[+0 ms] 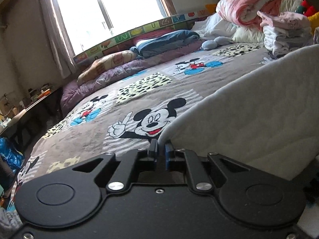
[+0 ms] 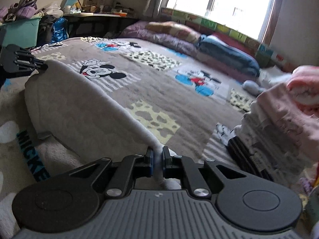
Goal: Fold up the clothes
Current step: 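Lift the quilted edge with both grippers and fold it over the garment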
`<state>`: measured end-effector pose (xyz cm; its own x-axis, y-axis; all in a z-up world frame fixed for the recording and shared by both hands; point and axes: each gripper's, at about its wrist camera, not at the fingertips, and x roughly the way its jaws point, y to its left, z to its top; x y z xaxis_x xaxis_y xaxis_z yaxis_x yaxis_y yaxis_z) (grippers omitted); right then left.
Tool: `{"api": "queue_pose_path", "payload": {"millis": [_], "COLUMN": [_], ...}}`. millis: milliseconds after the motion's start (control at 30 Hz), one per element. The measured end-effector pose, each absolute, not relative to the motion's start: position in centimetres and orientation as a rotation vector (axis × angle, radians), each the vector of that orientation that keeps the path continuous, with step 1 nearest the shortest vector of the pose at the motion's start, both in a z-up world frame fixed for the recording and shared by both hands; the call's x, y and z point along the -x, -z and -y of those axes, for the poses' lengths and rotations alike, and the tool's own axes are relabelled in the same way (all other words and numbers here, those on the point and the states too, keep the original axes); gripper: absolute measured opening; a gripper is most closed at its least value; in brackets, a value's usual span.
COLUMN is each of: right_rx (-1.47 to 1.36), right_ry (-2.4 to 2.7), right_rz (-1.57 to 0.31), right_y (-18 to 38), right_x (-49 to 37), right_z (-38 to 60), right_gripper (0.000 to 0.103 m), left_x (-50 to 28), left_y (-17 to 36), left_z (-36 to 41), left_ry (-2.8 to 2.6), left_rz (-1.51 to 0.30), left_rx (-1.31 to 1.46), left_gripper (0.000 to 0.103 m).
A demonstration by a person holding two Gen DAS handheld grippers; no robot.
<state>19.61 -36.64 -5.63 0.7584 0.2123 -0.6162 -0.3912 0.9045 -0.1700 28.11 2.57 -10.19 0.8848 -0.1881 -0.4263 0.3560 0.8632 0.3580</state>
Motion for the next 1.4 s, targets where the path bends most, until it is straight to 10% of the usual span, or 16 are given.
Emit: {"api": "queue_pose_path", "payload": {"millis": [1033,1200,1400], "right_rx": [0.101,0.069,0.067], "right_ry": [-0.378,-0.290,-0.272], "right_rz": [-1.058,-1.019,-0.810], "right_y": [9.6,9.2,6.5], "right_x": [-33.0,-32.9,-28.3], "right_z": [37.9,38.9,38.1], "right_gripper": [0.011,0.032,0.033], "left_x": [-31.7,-31.4,-31.1], "left_y": [13.5,12.6,11.6], "left_z": [-2.4,-2.9,-3.5], "left_ry": [0.309,0.299,0.287], "left_rz": [-0.479,-0.467,-0.452], "left_rx": [-0.482,-0.456,-0.425], "left_gripper": [0.005,0.005,0.032]}}
